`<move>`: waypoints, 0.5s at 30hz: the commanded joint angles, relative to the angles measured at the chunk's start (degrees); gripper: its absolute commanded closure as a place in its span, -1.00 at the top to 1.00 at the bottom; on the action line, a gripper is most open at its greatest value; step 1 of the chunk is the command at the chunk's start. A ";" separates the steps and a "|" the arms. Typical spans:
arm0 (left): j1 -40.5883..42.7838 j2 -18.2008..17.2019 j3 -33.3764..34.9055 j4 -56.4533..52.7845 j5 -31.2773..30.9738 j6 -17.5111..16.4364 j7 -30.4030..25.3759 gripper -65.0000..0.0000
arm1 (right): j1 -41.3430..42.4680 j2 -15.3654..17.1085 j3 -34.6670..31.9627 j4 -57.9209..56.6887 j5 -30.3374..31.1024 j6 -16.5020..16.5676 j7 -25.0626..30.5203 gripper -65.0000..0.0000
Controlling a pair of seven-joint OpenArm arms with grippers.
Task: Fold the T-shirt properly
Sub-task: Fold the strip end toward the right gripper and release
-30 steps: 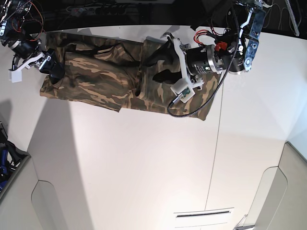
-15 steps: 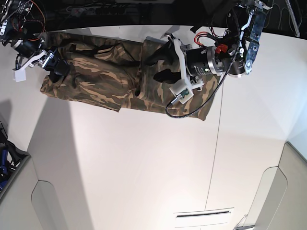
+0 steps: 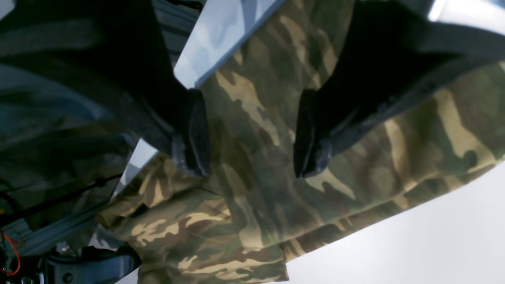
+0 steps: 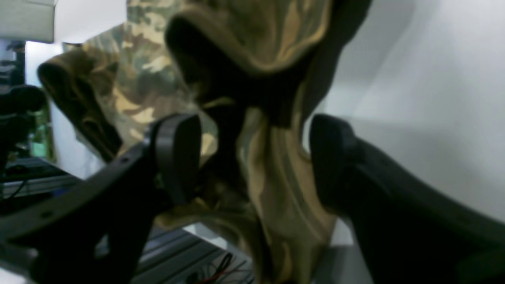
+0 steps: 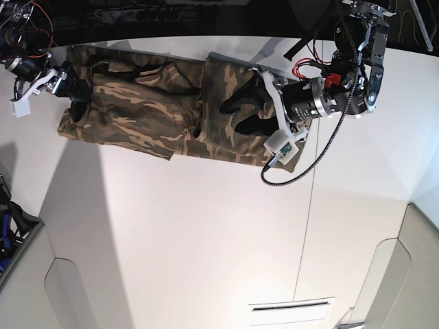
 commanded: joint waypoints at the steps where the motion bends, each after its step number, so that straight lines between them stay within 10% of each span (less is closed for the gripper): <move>1: -0.46 -0.22 -0.17 0.94 -1.27 -0.54 -1.22 0.13 | 0.17 0.83 0.20 0.66 1.38 0.07 0.22 0.32; 15: -0.46 -0.20 -0.17 0.92 -1.22 -0.54 -1.40 0.13 | 1.11 -0.50 -0.07 0.66 3.04 0.66 -0.59 0.32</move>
